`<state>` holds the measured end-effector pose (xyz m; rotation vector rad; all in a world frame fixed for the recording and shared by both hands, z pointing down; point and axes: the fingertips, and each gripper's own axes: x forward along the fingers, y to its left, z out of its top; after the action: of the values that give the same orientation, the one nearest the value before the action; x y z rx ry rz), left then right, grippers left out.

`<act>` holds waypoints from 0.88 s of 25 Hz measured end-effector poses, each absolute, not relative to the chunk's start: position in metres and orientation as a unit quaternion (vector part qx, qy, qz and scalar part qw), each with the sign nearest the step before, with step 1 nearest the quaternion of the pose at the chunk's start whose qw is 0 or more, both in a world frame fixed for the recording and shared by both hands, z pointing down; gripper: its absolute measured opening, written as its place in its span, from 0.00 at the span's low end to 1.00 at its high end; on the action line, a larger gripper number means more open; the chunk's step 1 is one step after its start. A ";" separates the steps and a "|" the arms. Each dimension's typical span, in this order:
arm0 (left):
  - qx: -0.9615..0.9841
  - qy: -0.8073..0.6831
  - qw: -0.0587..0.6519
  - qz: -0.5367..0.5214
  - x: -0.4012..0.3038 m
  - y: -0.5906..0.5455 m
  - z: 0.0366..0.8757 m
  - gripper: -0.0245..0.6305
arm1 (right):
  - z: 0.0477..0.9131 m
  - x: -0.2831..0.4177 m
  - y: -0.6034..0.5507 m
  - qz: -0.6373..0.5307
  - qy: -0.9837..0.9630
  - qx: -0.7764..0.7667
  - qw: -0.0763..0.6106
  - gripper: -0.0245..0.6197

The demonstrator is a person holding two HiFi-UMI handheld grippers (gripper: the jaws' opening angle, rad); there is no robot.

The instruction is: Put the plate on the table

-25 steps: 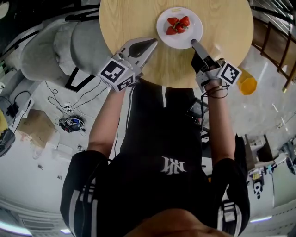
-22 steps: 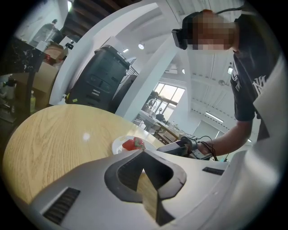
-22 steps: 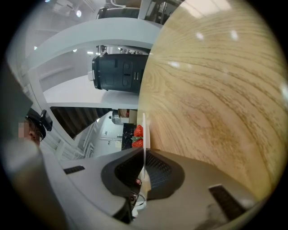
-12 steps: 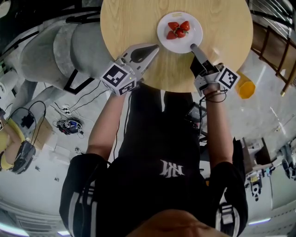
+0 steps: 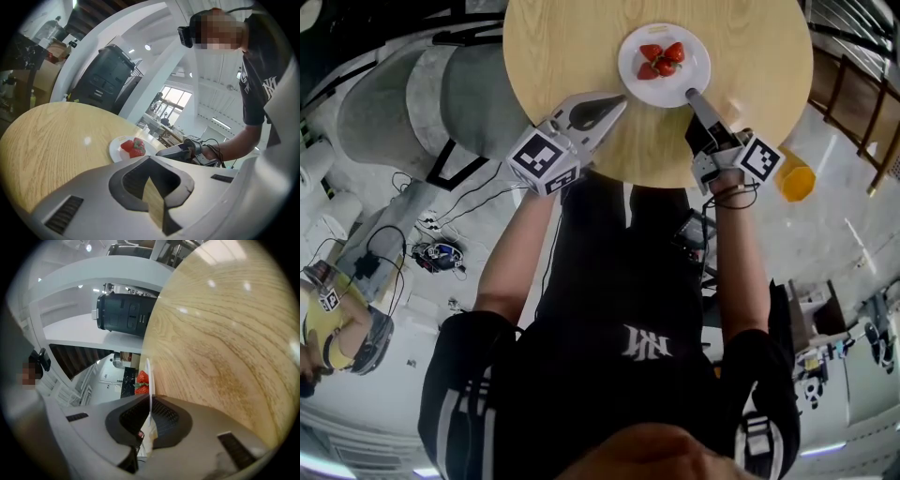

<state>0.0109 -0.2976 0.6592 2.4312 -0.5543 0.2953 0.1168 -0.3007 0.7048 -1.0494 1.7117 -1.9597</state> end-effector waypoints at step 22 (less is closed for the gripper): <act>0.920 -0.199 0.317 0.114 0.011 -0.288 0.667 0.05 | 0.713 0.129 -0.299 -0.590 0.655 -0.471 0.018 0.12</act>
<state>0.0111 -0.2883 0.6671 2.4215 -0.5242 0.2988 0.1294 -0.2993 0.7130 -1.4634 2.0339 -1.8332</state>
